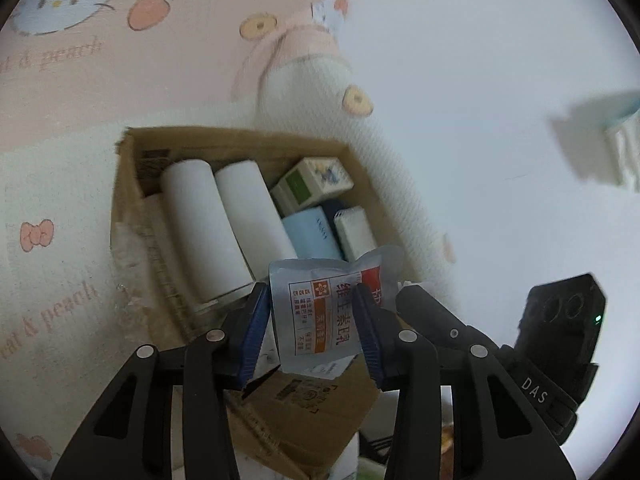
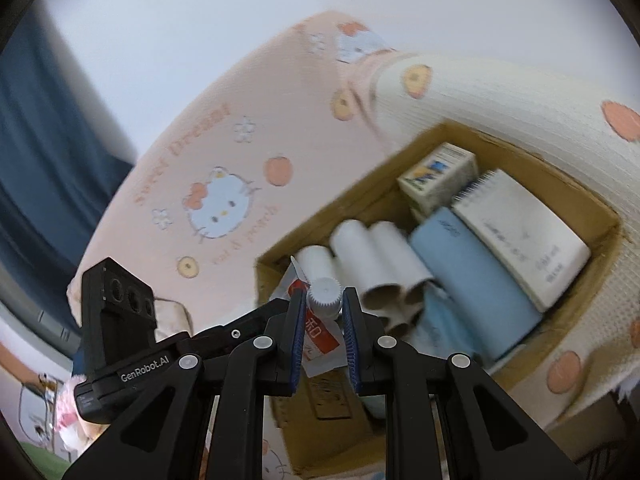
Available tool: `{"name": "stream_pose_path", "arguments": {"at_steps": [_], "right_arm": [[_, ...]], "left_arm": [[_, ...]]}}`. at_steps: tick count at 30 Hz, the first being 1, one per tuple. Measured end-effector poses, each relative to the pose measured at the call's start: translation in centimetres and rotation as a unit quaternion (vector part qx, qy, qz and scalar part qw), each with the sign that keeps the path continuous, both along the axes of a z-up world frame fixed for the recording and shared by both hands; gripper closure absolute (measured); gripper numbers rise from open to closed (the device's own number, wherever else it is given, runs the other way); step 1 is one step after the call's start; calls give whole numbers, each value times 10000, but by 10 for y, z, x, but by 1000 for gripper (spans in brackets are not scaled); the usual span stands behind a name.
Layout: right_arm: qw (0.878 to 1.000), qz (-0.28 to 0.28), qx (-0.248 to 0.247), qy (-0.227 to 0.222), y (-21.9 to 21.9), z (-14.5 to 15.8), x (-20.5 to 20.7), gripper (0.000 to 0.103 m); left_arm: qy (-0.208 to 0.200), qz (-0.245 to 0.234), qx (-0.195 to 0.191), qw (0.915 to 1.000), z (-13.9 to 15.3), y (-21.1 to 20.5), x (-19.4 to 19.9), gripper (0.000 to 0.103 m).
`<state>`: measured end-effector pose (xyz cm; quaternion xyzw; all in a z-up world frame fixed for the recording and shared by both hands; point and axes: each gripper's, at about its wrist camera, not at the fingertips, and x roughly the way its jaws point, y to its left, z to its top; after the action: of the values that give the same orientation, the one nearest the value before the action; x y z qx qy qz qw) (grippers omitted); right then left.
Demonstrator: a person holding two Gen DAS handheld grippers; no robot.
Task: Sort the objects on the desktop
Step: 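Lift the sachet with the right gripper and carry it to the box, then lower the sachet into the box beside the wipes pack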
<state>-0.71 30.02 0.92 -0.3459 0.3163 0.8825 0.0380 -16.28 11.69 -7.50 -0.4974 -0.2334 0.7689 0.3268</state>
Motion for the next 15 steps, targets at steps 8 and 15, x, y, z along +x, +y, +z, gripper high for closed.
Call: {"name": "stream_pose_path", "arguments": {"at_steps": [8,15], "right_arm": [[9969,93,-107,-774,38,-18,-12,87],[9880,468,-301,-1441,57,-38,-31,87]], "left_arm": [[-621,-382,-899,9933,-12,49,-16,56],[-1332,-458,-1572,9775,-31,71,-28,57]]}}
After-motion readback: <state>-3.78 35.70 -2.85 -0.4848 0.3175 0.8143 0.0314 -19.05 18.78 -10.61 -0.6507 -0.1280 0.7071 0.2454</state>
